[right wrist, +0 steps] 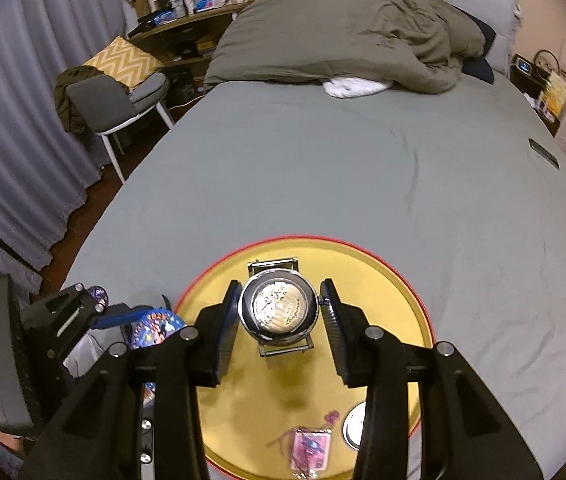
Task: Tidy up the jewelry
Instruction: 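Carry the badge and the silver mesh watch over the yellow tray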
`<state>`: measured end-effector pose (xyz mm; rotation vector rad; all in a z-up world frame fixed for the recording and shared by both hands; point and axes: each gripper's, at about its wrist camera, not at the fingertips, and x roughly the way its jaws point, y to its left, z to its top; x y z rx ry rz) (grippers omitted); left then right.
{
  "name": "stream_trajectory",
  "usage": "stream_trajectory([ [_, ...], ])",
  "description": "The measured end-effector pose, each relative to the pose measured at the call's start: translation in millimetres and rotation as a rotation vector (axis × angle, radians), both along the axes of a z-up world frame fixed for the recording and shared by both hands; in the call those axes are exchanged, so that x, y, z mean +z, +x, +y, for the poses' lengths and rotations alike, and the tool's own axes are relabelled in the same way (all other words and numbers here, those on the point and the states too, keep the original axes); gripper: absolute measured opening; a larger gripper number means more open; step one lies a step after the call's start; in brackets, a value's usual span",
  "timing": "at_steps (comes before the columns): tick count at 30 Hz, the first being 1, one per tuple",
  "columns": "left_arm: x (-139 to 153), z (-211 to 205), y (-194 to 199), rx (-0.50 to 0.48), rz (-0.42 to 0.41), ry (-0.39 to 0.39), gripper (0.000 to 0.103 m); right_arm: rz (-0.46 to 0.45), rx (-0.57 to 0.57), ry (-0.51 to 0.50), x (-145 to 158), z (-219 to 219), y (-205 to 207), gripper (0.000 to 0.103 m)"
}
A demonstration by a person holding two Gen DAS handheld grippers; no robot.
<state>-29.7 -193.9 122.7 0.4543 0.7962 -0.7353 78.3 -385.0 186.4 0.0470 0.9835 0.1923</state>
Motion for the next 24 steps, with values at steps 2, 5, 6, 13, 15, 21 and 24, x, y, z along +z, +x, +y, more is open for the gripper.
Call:
stream_trajectory([
  [2,-8.2,-11.5,-6.3,-0.032,0.008,0.023,0.072,-0.01,-0.011,0.013,-3.1,-9.0,-9.7,0.038],
  [5,-20.3,-28.8,-19.1,-0.089,0.015,0.059,0.072,-0.036,-0.022,0.032,-8.7,-21.6,-28.3,0.038],
  [6,-25.0,-34.3,-23.6,-0.106,0.015,0.074,0.072,-0.04,-0.024,0.037,-10.7,-25.7,-33.4,0.038],
  [13,-56.1,-54.0,-36.1,-0.174,0.036,0.154,0.072,-0.036,-0.049,0.058,-29.7,-52.3,-49.5,0.038],
  [15,-62.9,-58.3,-37.8,-0.184,0.037,0.169,0.072,-0.024,-0.058,0.046,-36.4,-58.3,-50.2,0.038],
  [21,-81.0,-64.7,-45.5,-0.202,0.028,0.205,0.072,-0.003,-0.084,0.027,-55.4,-71.0,-51.9,0.038],
  [24,-85.5,-68.7,-47.5,-0.211,0.028,0.206,0.072,0.003,-0.094,0.029,-61.9,-75.8,-52.8,0.038],
])
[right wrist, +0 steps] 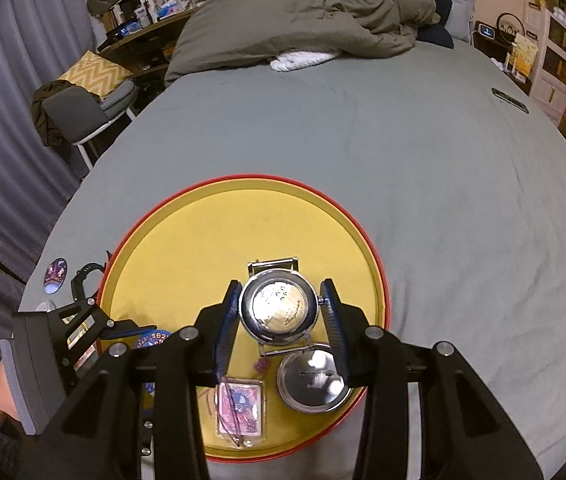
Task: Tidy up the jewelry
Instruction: 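Carry the badge and the silver mesh watch over the yellow tray, then release the watch from the right tool while the left tool lowers and releases the badge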
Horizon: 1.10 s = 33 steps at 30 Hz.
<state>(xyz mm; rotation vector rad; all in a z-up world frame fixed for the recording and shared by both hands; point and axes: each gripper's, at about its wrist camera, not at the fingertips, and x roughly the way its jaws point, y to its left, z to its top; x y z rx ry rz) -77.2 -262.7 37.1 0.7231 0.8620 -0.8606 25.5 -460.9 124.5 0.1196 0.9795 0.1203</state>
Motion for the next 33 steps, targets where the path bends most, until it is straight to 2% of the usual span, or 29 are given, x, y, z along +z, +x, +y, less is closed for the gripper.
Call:
stream_trajectory([
  [4,-9.0,-5.6,-0.7,-0.021,-0.003,0.027,0.072,0.002,0.002,-0.002,-5.2,-3.0,-1.5,0.038],
  [13,-9.5,-7.0,4.4,-0.028,-0.005,0.009,0.072,0.043,-0.055,-0.01,-33.0,-15.7,27.3,0.038],
  [19,-10.7,-2.2,-6.6,-0.044,-0.027,0.013,0.073,0.053,-0.098,0.007,-45.7,-21.6,45.7,0.038],
  [26,-10.0,-2.8,-6.8,-0.042,-0.046,0.016,0.081,0.087,-0.112,0.001,-67.0,-18.8,60.3,0.038],
  [33,-10.3,-4.1,-6.3,-0.047,-0.066,0.015,0.085,0.132,-0.105,-0.014,-88.4,-19.3,64.9,0.038],
])
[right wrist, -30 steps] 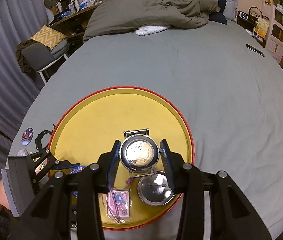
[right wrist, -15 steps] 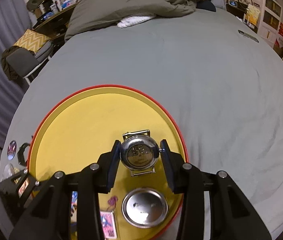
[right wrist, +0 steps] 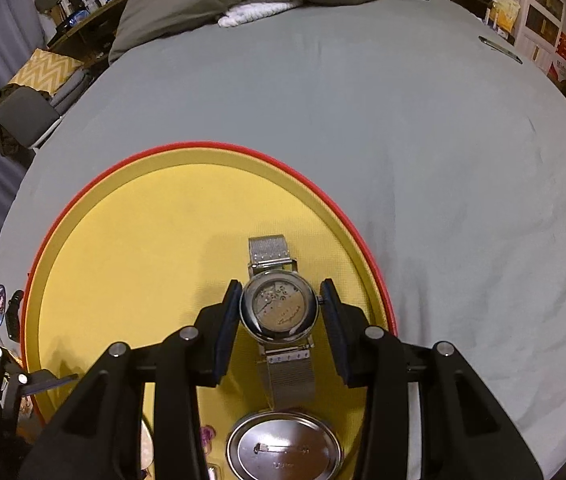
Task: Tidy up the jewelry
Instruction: 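Release the watch from the right tool while the left tool lowers and releases the badge, then withdraw both tools from the tray back toward the remaining items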
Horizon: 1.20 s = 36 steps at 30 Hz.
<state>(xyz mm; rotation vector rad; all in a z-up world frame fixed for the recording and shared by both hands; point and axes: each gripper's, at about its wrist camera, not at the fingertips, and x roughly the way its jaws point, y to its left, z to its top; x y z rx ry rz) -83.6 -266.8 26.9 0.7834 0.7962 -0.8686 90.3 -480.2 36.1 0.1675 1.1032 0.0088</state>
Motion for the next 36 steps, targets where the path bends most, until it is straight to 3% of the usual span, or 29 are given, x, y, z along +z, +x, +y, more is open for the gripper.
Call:
stream_trajectory([
  [5,-0.2,-1.5,1.4,0.01,-0.029,0.017,0.094,0.056,0.039,-0.049,-13.0,7.9,-0.6,0.038],
  [12,1.2,-3.7,0.5,0.012,-0.036,0.037,0.095,0.06,0.04,-0.058,-16.8,5.8,-4.5,0.038],
  [14,1.7,-3.7,-2.1,0.003,-0.039,0.041,0.095,0.063,0.025,-0.054,-14.1,1.8,-5.2,0.045],
  [20,8.7,-1.2,-7.8,-0.017,-0.081,0.045,0.096,-0.013,0.001,-0.009,12.5,-7.9,-14.9,0.059],
  [28,29.0,14.7,2.7,0.038,-0.068,-0.014,0.097,-0.082,0.017,0.039,42.4,-1.4,-26.7,0.06],
  [36,51.8,59.5,30.0,0.16,-0.057,-0.04,0.097,-0.125,0.079,0.046,61.4,48.2,-16.6,0.06],
])
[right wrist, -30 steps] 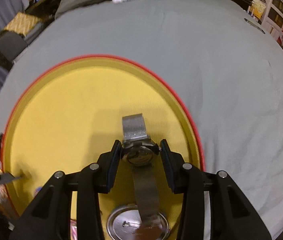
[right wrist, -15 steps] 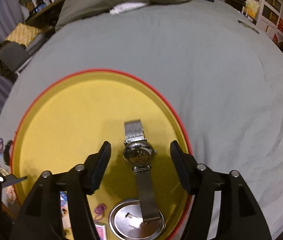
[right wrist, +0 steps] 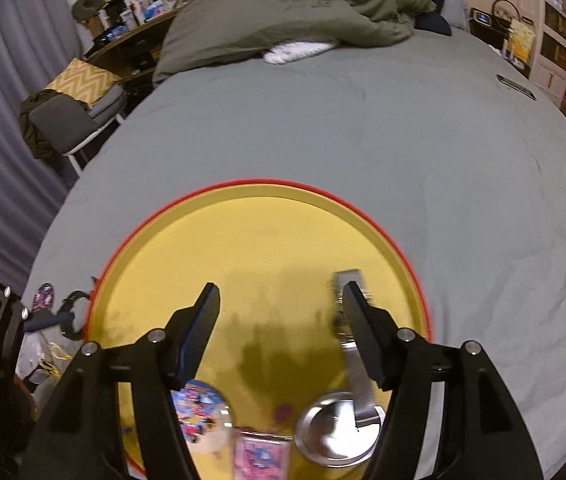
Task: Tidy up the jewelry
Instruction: 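Withdraw both tools from the tray back toward the remaining items, then grasp the purple My First Visit badge with the left tool while the right tool grasps the black smartwatch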
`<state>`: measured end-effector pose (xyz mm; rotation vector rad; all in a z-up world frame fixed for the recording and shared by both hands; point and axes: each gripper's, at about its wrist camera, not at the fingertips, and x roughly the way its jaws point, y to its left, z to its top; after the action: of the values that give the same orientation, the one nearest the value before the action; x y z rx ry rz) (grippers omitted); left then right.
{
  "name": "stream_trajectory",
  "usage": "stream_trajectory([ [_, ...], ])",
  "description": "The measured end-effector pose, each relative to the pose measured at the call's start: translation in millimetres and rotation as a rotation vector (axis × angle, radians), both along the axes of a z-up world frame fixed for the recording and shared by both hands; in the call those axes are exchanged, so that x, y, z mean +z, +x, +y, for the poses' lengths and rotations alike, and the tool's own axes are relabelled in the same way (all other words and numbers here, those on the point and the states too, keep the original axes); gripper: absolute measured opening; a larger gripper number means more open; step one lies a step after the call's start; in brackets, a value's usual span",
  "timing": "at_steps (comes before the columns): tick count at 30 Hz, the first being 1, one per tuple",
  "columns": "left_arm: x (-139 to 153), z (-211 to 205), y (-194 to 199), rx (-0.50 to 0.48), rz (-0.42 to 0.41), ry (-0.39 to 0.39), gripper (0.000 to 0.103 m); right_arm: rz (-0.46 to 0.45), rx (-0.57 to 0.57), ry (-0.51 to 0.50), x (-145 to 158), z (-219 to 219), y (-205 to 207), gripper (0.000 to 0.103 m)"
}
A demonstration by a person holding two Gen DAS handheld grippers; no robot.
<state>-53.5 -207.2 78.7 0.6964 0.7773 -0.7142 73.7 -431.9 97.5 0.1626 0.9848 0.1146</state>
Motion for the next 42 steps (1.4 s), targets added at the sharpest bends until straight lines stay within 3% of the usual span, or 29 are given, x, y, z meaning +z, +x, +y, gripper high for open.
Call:
stream_trajectory([
  [7,14.9,76.3,27.7,0.172,0.033,-0.044,0.097,-0.036,0.131,0.012,11.2,62.6,1.3,0.06],
  [18,-11.1,192.1,45.1,0.377,0.112,-0.033,0.097,-0.028,0.338,0.019,-1.1,176.1,-3.8,0.06],
  [29,-32.3,238.1,73.2,0.452,0.19,-0.077,0.097,0.035,0.489,-0.016,-28.4,262.8,-5.7,0.06],
  [34,-41.3,235.4,75.3,0.408,0.215,-0.083,0.097,0.074,0.519,-0.04,-45.5,280.4,0.1,0.06],
  [38,-52.2,234.9,80.5,0.414,0.223,-0.047,0.097,0.126,0.522,-0.062,-60.6,286.2,7.6,0.06],
  [42,-55.4,241.1,86.2,0.428,0.252,-0.068,0.097,0.145,0.53,-0.086,-70.7,291.0,9.7,0.06],
])
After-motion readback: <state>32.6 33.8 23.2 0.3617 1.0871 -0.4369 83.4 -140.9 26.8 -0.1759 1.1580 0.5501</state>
